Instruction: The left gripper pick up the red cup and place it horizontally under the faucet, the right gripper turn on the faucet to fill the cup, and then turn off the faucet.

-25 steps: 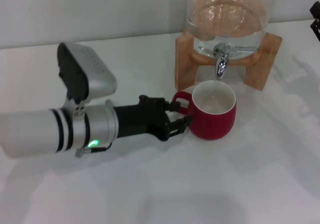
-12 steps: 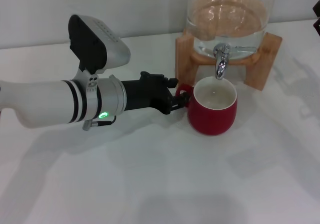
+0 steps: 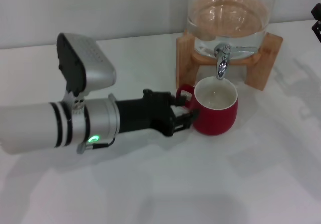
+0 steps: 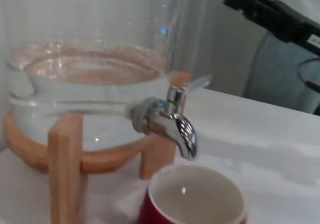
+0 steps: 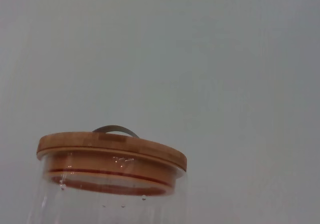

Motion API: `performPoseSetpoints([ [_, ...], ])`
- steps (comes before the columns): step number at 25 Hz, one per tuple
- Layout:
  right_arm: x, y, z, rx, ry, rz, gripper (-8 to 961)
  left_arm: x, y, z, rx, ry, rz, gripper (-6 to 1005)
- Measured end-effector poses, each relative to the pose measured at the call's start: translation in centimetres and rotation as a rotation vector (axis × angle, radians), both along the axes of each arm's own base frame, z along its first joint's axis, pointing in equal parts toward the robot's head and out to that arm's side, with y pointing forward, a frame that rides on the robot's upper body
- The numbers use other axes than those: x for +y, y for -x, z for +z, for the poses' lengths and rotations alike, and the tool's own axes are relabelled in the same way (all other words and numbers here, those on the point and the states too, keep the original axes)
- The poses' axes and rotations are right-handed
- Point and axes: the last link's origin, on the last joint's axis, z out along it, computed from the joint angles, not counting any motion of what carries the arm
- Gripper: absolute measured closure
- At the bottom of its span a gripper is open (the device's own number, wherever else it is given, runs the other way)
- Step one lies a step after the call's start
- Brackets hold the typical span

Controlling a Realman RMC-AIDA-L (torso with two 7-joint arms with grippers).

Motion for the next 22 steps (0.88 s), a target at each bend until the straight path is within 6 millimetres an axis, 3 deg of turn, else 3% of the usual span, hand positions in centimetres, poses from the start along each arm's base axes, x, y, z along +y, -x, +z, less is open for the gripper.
performPoseSetpoints([
  [7, 0.0, -0.1, 0.1, 0.002, -0.003, -0.006, 354, -0.6, 1.3, 0.7, -0.010, 0.040, 0.020, 531],
  [15, 0.0, -0.2, 0.2, 0.000, -0.008, -0.008, 354, 0.2, 1.4, 0.6, 0.021, 0.026, 0.028, 531],
  [19, -0.1, -0.3, 0.3, -0.005, -0.014, -0.013, 354, 0.5, 1.5, 1.6, -0.020, -0.021, 0.031, 530],
  [22, -0.2, -0.5, 0.5, -0.007, -0.024, -0.023, 354, -0.5, 2.0, 2.3, -0.062, -0.031, 0.008, 530],
])
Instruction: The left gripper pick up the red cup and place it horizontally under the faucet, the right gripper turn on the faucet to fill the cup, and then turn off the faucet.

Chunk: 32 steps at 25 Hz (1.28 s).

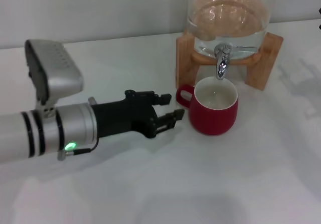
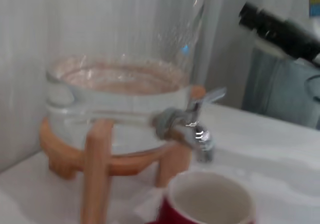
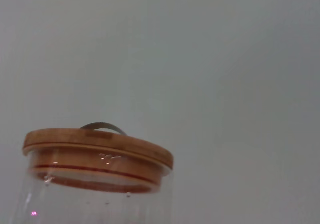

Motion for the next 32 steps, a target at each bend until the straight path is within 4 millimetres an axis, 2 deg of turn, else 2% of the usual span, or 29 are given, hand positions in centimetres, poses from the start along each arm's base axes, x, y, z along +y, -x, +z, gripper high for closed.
performPoseSetpoints([
  [6, 0.2, -0.4, 0.8, 0.011, -0.043, -0.023, 354, -2.5, 0.9, 0.2, -0.035, 0.002, -0.134, 530],
  [13, 0.8, -0.5, 0.8, 0.011, -0.035, -0.048, 354, -2.6, 2.0, 1.2, -0.083, -0.124, -0.163, 531],
  [16, 0.9, -0.6, 0.7, 0.002, -0.035, -0.057, 354, -2.0, 2.9, 3.3, -0.178, -0.298, -0.130, 531],
  [19, 0.7, -0.7, 0.7, -0.006, -0.031, -0.057, 354, -1.1, 3.8, 6.4, -0.301, -0.539, -0.084, 530],
  [25, -0.1, -0.8, 1.3, -0.009, -0.046, -0.034, 354, -0.1, 6.0, 11.0, -0.347, -0.934, -0.014, 521],
  [28, -0.6, -0.5, 1.5, -0.002, -0.033, 0.008, 354, 0.6, 8.2, 13.3, -0.356, -1.077, 0.091, 505],
  [32, -1.3, 0.3, 0.3, -0.012, 0.053, 0.079, 354, 0.9, 11.1, 15.7, -0.381, -1.193, 0.224, 485],
])
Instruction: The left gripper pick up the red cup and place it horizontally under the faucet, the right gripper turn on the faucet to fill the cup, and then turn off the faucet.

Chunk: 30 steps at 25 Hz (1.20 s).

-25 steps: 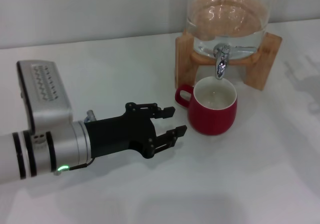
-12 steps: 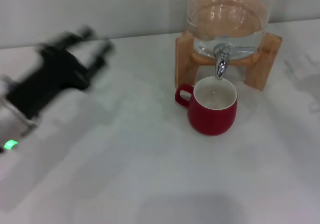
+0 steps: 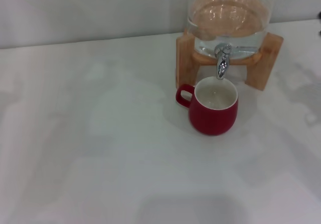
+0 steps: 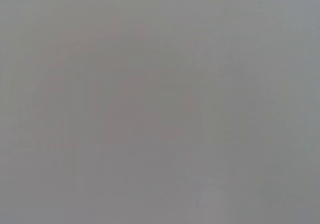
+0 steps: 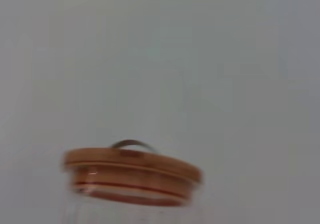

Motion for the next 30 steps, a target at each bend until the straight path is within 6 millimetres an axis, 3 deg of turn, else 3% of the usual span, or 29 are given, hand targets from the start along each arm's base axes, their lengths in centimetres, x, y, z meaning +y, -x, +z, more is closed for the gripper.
performPoseSetpoints([
  [4, -0.5, 0.7, -1.5, -0.028, 0.097, 0.054, 354, 0.0, 0.8, 1.0, -0.018, -0.032, 0.029, 464],
  [9, -0.2, 1.4, -3.0, -0.052, 0.185, 0.084, 354, 0.6, 0.3, 1.2, -0.018, -0.039, 0.018, 438],
  [17, 1.6, 2.4, -4.6, -0.085, 0.266, 0.084, 354, 0.8, -0.2, 1.3, -0.015, -0.042, -0.001, 129],
  [30, 2.5, 2.9, -5.8, -0.135, 0.337, 0.089, 354, 0.9, -0.3, 1.4, -0.012, -0.045, -0.004, 132],
])
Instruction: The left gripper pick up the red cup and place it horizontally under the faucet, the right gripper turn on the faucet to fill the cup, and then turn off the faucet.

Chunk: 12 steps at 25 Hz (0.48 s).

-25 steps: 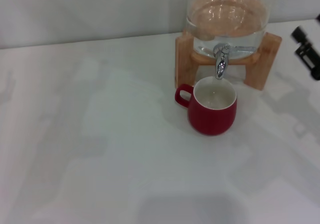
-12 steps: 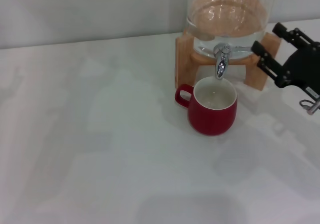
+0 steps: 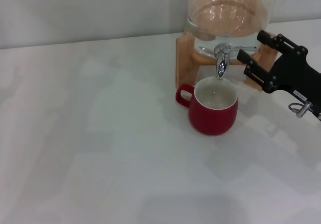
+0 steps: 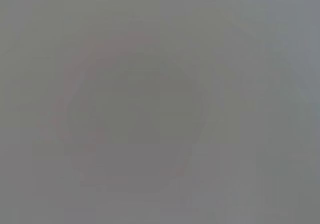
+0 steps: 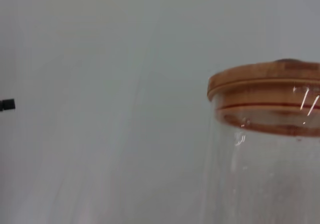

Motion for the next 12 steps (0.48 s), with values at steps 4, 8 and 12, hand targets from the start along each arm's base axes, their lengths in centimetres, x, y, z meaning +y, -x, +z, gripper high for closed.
performPoseSetpoints([
  [4, 0.21, -0.07, -0.20, -0.012, 0.010, -0.010, 354, 0.18, -0.16, 0.00, 0.004, 0.000, -0.004, 133],
  [8, 0.37, 0.00, -0.34, -0.017, 0.015, -0.011, 354, 0.20, -0.11, -0.01, 0.006, 0.001, -0.003, 133],
  [12, 0.31, 0.06, -0.58, -0.027, 0.031, -0.004, 354, 0.20, -0.11, 0.00, 0.006, 0.000, -0.002, 134],
])
